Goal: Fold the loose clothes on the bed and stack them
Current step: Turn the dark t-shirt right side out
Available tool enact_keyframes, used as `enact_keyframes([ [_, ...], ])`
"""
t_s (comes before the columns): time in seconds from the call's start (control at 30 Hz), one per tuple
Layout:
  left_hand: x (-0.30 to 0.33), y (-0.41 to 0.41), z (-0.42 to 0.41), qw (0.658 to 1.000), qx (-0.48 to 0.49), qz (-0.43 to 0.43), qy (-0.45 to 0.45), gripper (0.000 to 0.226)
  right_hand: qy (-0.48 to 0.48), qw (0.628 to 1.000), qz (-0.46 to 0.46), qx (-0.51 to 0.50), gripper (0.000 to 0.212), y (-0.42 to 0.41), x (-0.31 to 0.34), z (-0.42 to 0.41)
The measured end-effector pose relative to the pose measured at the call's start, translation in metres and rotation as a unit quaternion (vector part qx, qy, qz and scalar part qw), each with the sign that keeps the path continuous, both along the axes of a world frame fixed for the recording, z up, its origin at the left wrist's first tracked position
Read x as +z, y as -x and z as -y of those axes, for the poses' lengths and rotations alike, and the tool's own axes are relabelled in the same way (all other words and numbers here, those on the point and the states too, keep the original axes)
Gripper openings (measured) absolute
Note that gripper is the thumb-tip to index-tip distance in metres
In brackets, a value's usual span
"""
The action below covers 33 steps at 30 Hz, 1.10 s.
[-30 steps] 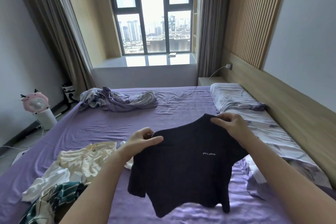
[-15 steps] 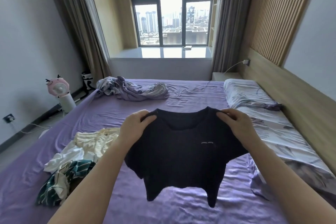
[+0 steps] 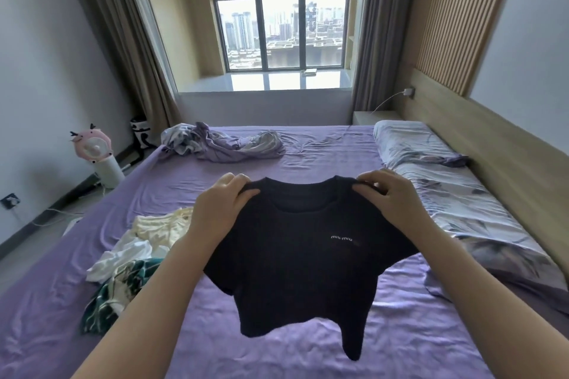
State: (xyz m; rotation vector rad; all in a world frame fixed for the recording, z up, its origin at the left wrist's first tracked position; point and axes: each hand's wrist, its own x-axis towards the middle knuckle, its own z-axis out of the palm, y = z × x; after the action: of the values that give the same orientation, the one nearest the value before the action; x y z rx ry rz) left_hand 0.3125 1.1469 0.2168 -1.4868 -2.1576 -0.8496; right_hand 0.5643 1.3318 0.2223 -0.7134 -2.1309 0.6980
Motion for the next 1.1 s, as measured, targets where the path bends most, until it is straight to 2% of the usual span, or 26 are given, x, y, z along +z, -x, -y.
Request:
enact_keyframes([
  [0.17,-0.002,-0.008,0.046,0.998,-0.056,0.021,0.009,0.027,0.066,0.998,-0.021,0.008,0.023,-0.010,-0.001,0.050],
  [0.43,0.011,-0.020,0.091,0.989,-0.136,0.057,0.022,0.030,0.127,0.991,-0.049,-0.016,0.008,-0.026,-0.002,0.115],
  [0.57,0.004,-0.018,0.094,0.978,-0.157,0.132,0.049,0.028,0.152,0.986,-0.054,-0.026,0.007,-0.027,-0.007,0.124],
  [0.67,-0.019,-0.014,0.082,0.972,-0.130,0.162,0.107,0.026,0.192,0.981,-0.010,-0.024,0.004,-0.020,-0.025,0.121],
  [0.73,-0.043,-0.012,0.070,0.969,-0.112,0.152,0.160,0.024,0.200,0.978,0.046,-0.018,0.005,-0.014,-0.044,0.114],
  [0.87,-0.102,-0.006,0.044,0.948,-0.087,0.183,0.245,0.021,0.220,0.964,0.147,-0.027,0.012,0.001,-0.099,0.089],
  [1.1,-0.194,0.014,-0.028,0.924,-0.003,0.200,0.325,0.022,0.283,0.926,0.243,-0.056,0.015,0.038,-0.205,0.023],
])
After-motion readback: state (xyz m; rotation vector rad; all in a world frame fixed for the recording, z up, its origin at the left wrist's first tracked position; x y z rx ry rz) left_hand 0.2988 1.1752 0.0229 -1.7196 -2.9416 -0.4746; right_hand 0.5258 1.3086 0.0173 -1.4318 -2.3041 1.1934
